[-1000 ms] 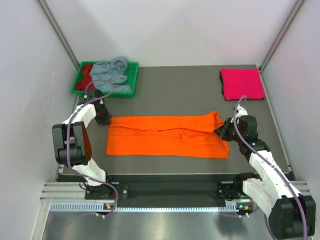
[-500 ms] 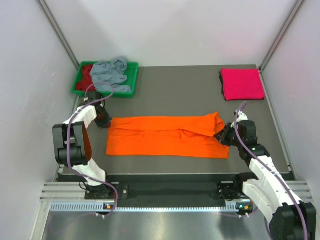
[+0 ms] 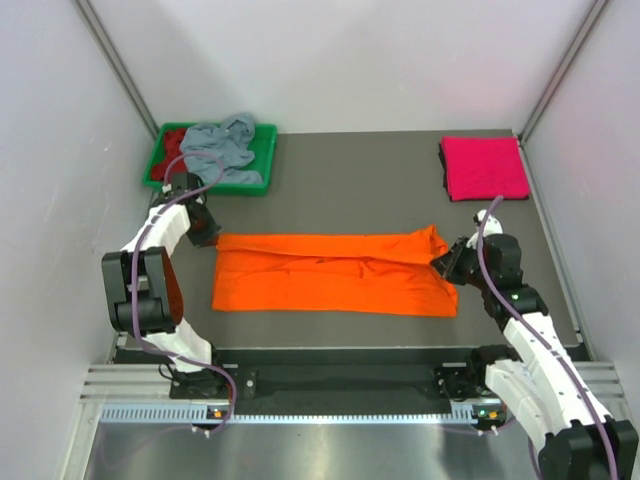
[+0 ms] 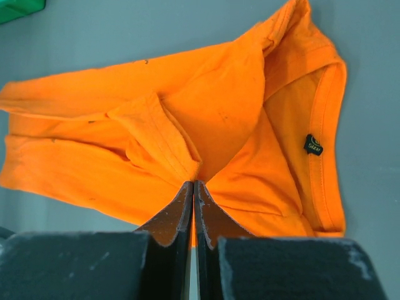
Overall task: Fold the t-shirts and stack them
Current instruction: Fold the tshirt
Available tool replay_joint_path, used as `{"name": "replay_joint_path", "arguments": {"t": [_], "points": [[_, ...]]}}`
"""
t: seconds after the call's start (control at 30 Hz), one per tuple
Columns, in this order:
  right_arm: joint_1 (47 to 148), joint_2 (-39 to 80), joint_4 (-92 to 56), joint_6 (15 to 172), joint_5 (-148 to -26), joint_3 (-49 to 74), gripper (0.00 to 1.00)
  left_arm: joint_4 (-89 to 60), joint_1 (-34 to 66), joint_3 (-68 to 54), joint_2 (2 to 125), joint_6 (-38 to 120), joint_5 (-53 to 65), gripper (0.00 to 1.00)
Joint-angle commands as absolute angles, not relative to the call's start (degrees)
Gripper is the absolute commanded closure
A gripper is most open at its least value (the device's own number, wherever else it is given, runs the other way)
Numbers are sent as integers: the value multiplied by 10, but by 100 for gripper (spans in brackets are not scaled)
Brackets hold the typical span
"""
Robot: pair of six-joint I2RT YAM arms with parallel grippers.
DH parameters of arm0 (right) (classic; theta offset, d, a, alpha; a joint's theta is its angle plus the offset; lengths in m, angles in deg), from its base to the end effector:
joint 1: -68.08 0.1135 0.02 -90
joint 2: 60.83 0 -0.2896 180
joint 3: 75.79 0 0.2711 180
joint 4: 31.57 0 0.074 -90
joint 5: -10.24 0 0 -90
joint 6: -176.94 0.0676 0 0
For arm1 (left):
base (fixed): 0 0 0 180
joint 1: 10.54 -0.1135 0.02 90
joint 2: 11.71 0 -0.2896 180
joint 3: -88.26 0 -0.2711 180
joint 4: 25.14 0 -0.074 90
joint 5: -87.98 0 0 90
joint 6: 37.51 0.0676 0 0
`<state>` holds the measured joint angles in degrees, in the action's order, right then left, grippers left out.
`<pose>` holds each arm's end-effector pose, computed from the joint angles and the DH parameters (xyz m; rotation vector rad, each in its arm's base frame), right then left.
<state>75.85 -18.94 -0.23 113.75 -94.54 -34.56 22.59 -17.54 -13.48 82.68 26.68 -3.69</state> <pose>0.1896 0.0433 0.2299 0.2049 2.1643 0.6258 0.3620 0.0464 0.1998 -0.7673 2.5742 -0.0633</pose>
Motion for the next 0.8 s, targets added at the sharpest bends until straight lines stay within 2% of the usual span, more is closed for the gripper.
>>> {"name": "replay_joint_path", "arguments": {"t": [0.0,0.27,0.57,0.77], "points": [[764,-212,10,1130,-958,-357,100,244,-174,-144,806,271,-47,100],[778,-243,-13,1168,-988,-437,100,226,-173,-192,817,277,-44,100],[807,-269,-2,1215,-965,-470,100,239,-170,-174,841,276,-107,82],[808,-311,66,1224,-917,-455,100,253,-165,-153,819,278,-147,74]]}}
